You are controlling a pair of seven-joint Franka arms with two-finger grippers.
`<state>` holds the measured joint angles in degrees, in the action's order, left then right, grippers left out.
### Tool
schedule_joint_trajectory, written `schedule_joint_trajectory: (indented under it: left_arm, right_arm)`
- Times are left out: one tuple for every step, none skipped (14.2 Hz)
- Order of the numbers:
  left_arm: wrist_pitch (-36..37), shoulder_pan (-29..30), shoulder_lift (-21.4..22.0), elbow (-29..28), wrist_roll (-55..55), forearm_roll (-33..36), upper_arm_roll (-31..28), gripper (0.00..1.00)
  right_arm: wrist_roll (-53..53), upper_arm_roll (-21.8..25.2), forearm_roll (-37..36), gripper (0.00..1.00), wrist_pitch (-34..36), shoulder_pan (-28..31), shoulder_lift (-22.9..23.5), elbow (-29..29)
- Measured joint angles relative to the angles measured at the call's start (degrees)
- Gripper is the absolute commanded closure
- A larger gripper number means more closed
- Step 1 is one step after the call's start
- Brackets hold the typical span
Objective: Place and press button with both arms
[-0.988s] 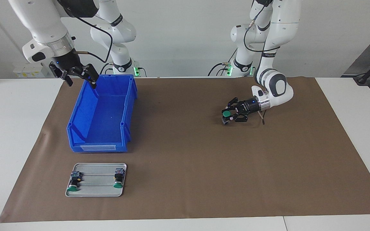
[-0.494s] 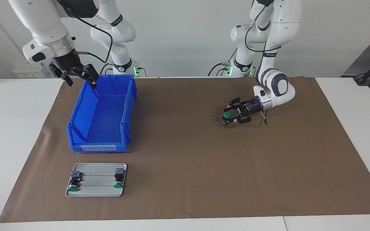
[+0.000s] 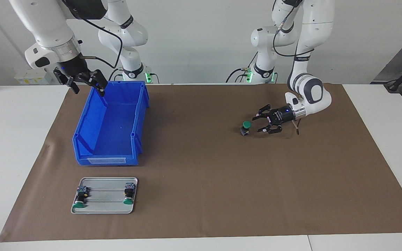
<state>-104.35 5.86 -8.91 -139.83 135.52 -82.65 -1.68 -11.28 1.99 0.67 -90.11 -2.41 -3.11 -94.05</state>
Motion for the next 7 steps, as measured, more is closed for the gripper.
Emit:
schedule_joint_trajectory:
  left_arm:
    - [0.3, 0.7, 0.1, 0.7, -1.7, 1.4, 0.0, 0.35]
    - [0.4, 0.9, 0.1, 1.4, -3.3, 2.5, 0.0, 0.35]
    - [0.4, 1.0, 0.2, 2.1, -5.2, 3.6, 0.0, 0.35]
    - [0.4, 1.1, 0.3, 2.9, -7.6, 5.3, 0.0, 0.35]
    - [0.4, 1.3, 0.5, 4.0, -10.6, 7.6, 0.0, 0.35]
    - [0.4, 1.4, 0.9, 5.5, -14.5, 10.4, -0.1, 0.36]
    - [0.4, 1.4, 1.6, 7.2, -19.2, 13.4, 0.0, 0.37]
  right_arm:
    - [0.0, 0.0, 0.0, 0.00, 0.0, 0.0, 0.0, 0.0]
    - [0.0, 0.0, 0.0, 0.00, 0.0, 0.0, 0.0, -0.1]
    - [0.0, 0.0, 0.0, 0.00, 0.0, 0.0, 0.0, -0.1]
    - [0.0, 0.0, 0.0, 0.00, 0.0, 0.0, 0.0, -0.1]
    - [0.0, 0.0, 0.0, 0.00, 0.0, 0.0, 0.0, -0.1]
    - [0.0, 0.0, 0.0, 0.00, 0.0, 0.0, 0.0, -0.1]
    - [0.0, 0.0, 0.0, 0.00, 0.0, 0.0, -0.1, -0.1]
